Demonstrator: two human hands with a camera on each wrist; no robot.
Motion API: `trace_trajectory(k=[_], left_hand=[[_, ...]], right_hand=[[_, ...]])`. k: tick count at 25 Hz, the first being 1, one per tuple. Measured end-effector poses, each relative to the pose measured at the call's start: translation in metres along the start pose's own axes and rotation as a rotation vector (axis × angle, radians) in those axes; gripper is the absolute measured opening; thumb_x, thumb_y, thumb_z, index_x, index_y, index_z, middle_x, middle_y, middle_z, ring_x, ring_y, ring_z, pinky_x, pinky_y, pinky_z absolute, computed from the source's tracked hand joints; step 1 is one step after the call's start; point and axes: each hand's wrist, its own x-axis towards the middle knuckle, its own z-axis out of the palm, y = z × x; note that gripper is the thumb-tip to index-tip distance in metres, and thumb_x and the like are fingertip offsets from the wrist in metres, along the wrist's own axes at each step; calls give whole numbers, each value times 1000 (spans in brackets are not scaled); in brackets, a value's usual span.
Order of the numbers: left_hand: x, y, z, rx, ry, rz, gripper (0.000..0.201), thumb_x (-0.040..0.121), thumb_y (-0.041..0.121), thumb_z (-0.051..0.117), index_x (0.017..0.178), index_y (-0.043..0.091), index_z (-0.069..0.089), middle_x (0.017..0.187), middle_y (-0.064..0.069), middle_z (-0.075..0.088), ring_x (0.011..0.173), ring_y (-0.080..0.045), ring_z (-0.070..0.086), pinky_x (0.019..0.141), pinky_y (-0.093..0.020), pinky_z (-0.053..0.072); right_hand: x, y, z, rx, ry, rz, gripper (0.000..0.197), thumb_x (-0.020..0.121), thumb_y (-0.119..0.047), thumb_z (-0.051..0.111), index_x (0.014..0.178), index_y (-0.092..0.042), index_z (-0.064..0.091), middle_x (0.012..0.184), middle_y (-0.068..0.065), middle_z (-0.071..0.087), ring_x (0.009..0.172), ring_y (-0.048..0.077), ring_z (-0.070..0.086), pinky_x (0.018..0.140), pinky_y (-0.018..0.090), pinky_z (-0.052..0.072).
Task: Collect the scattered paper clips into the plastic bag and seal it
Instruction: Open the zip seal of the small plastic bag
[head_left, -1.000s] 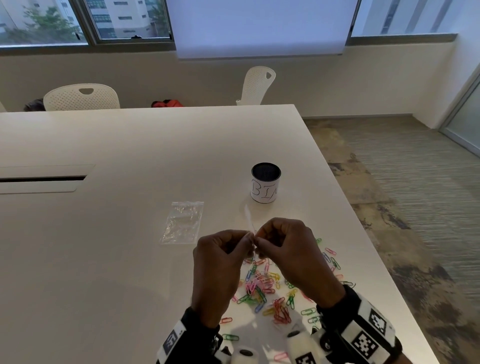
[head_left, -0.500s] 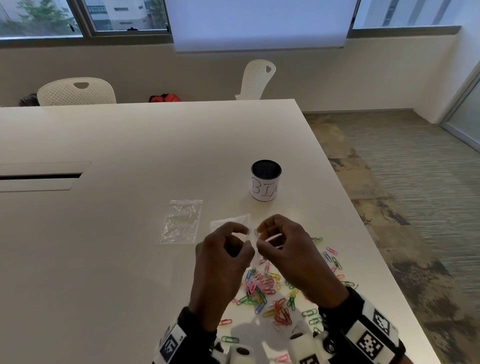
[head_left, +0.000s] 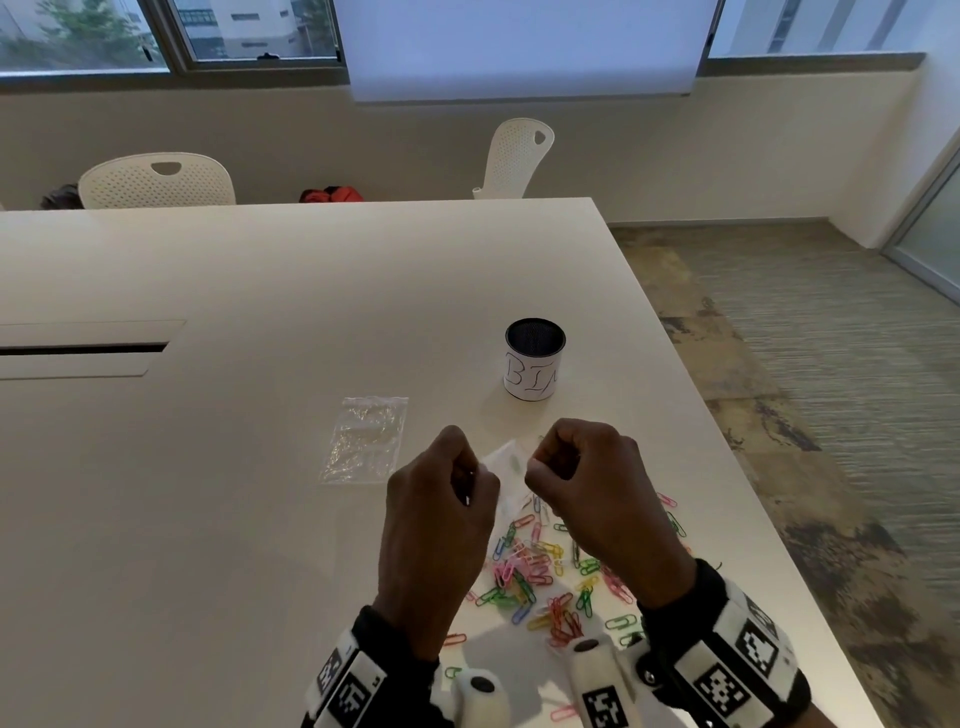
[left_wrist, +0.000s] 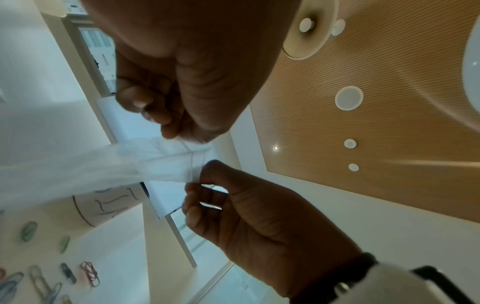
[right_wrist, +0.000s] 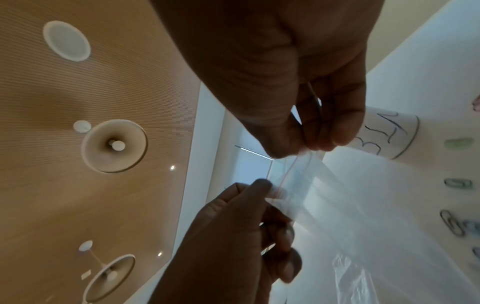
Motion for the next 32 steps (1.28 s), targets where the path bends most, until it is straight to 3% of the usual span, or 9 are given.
trace_trajectory(k=[3,8,11,15,19,22,25,28,32], left_hand=[[2,0,-4,27,16,-29,17,98,21,66,87,22,53,64,11,64,54,4,62,54,-4,49],[-2,3,0,-69,-37,-53,17,94,21,74,94,23,57,69,10,70,60,3,71,58,-12,60],[-2,2,0,-44,-36,-55,19,92,20,76,93,25,58,70,13,69,61,7,69,60,-5,55],[-1,-1,-7,21,-1,-83,16,94,21,71,89,23,56,66,14,65,60,3,68,50,-6,50],[-2,-2,-10,4,-44,-32,15,95,31,70,96,26,56,76,11,71,66,-2,72,56,-11,54],[-5,-13,-19,26,-126,56,52,78,60,75,117,33,55,100,16,60,83,1,59,66,-10,45],[-4,-28,-28,25,-304,112,109,60,74,81,151,39,32,143,29,32,126,12,37,98,-8,32],[2,-37,-24,48,-420,190,131,55,80,79,160,44,8,152,45,4,137,29,3,109,-7,12],[4,-49,-19,14,-395,172,118,64,64,87,158,41,18,155,29,30,140,9,29,109,-11,23]], right_hand=[[0,-1,-1,-53,45,5,8,91,-23,74,89,-19,68,74,-6,71,66,3,68,67,18,56],[-6,-9,13,146,-128,120,26,91,-26,76,108,-22,56,76,6,73,65,13,74,67,31,65],[-5,-5,18,141,-102,148,28,90,-15,74,104,-22,51,75,11,71,67,22,74,67,40,65],[-4,1,14,13,2,99,21,91,-16,71,95,-21,52,77,0,65,68,15,68,63,28,60],[-4,-3,11,3,40,13,13,93,-19,74,88,-21,61,77,-3,69,68,9,71,70,25,62],[-3,-8,5,68,42,11,9,92,-19,75,88,-18,67,72,-3,72,60,5,73,65,18,62],[-3,-13,-1,83,12,16,9,91,-18,77,87,-17,68,73,-1,74,60,5,74,66,19,62],[-5,-21,-2,114,-57,16,10,90,-16,77,86,-16,68,71,-1,75,59,4,74,63,16,62],[-3,-27,3,156,-125,3,9,90,-14,77,88,-15,69,72,-4,73,60,1,73,60,13,59]])
